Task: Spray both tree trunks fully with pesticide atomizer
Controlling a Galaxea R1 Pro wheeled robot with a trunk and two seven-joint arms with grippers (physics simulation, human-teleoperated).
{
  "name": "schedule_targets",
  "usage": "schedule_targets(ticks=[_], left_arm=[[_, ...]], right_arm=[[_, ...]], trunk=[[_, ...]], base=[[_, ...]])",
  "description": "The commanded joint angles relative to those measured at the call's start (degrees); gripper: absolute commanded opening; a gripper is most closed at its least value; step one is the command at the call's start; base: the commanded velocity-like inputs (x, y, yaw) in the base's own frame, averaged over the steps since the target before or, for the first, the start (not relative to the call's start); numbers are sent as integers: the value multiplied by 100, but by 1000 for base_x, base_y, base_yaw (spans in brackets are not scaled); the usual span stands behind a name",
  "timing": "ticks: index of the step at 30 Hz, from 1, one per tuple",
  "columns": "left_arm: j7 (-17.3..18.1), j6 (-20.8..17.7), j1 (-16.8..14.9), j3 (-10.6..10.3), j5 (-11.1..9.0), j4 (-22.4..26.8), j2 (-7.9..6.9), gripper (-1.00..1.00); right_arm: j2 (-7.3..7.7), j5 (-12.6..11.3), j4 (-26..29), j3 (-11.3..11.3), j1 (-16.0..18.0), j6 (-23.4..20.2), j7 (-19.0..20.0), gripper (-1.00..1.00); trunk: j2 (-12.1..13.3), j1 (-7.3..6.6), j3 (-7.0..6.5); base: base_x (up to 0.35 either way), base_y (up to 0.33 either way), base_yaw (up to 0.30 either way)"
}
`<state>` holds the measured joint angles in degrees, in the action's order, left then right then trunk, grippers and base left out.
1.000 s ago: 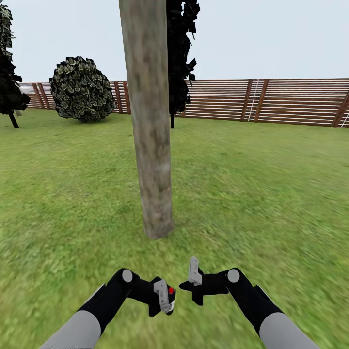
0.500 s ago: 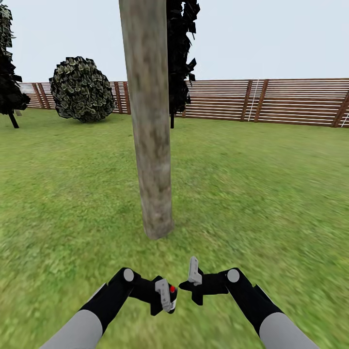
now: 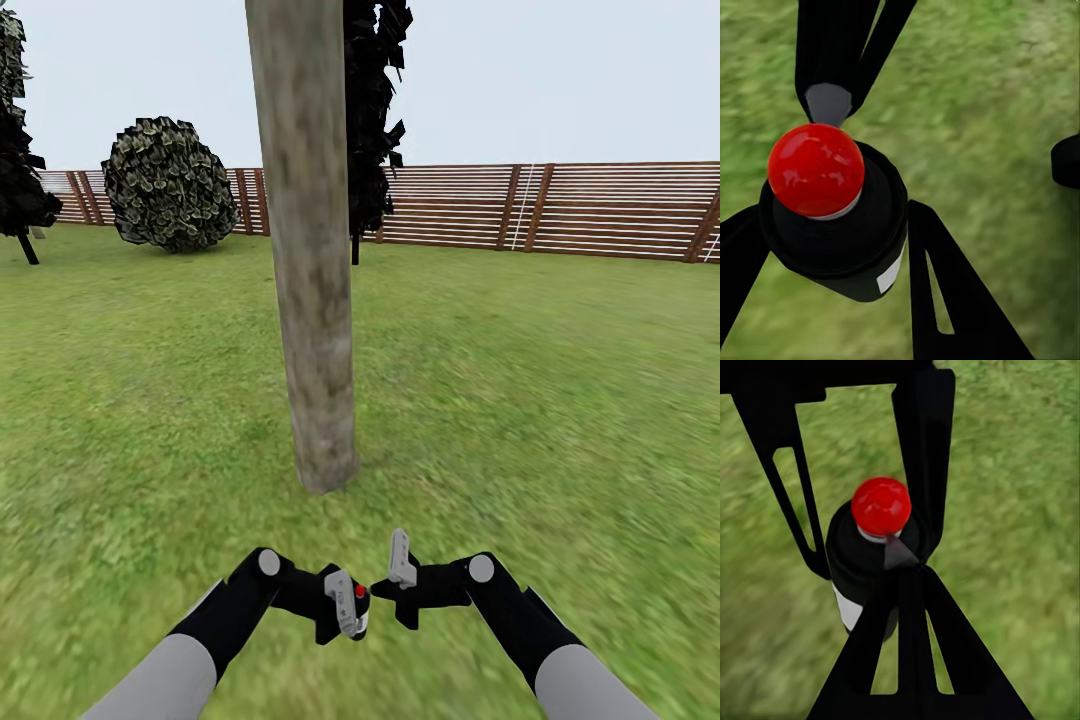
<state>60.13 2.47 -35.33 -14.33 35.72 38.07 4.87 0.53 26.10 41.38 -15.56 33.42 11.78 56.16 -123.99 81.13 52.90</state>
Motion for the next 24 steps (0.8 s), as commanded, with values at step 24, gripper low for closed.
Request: schedule_targets(ticks=[24], left_arm=[[-145, 44, 65, 728, 54, -86, -1198, -100]], right_arm=[[94, 10, -99, 36, -4, 16, -3, -100]], trunk=[[0, 0, 0]], base=[[0, 0, 0]])
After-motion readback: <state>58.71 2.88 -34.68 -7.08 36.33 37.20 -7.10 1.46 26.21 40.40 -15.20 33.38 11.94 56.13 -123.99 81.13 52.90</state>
